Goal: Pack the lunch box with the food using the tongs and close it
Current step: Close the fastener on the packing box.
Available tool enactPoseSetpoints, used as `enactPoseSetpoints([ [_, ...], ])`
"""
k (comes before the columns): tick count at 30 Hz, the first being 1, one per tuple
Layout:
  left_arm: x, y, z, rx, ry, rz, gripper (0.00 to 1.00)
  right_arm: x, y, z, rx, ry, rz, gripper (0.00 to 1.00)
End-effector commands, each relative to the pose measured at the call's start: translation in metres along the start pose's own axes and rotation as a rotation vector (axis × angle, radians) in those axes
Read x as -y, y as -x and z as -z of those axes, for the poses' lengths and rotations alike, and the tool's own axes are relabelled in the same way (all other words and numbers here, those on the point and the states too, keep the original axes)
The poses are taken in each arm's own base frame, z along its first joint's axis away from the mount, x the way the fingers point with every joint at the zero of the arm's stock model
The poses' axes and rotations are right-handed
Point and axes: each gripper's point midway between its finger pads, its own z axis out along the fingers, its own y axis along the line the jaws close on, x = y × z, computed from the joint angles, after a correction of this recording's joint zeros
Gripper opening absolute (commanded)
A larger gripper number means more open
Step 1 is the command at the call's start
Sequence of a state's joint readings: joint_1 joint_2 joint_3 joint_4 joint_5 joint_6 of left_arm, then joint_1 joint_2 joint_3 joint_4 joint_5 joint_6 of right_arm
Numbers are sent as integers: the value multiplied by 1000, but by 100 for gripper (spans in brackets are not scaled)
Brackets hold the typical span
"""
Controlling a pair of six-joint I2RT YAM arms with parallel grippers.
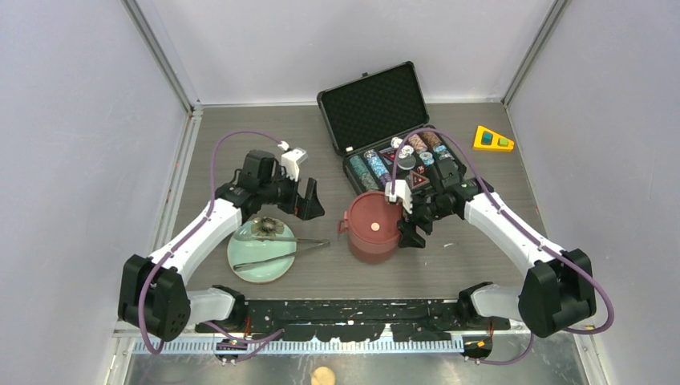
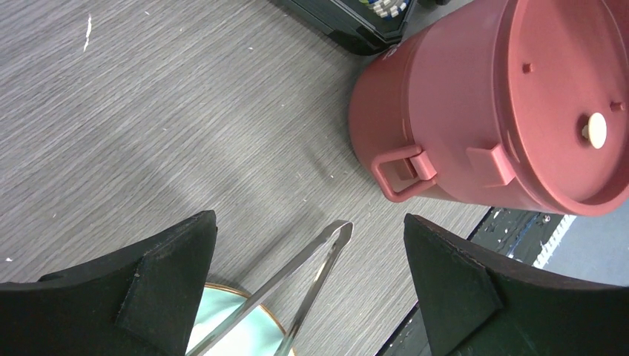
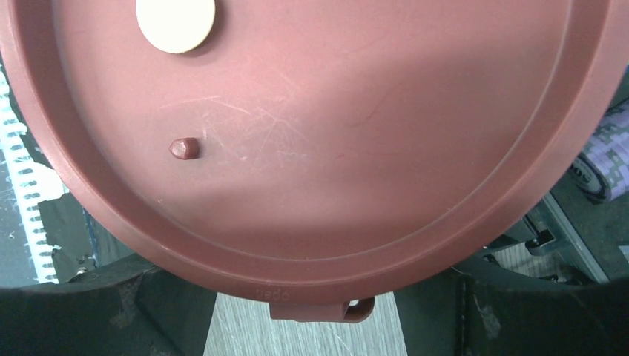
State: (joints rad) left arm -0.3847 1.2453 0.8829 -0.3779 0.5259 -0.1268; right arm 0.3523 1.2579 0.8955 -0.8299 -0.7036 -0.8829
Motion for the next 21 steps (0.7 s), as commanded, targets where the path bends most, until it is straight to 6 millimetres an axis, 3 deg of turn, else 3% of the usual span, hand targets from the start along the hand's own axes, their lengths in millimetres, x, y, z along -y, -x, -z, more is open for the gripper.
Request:
enactPoseSetpoints([
  [1, 0, 22, 7, 68, -4, 6, 100, 12, 15, -12, 29, -35, 38, 80],
  [14, -36, 6, 24, 11, 73, 126, 100, 19, 42, -39, 40, -49, 34, 80],
  [18, -39, -4, 25, 0, 96, 153, 100, 25, 53, -31, 60, -103, -40, 82],
  [21, -49, -10, 23, -28, 147, 163, 100, 32, 50, -14, 42, -187, -126, 85],
])
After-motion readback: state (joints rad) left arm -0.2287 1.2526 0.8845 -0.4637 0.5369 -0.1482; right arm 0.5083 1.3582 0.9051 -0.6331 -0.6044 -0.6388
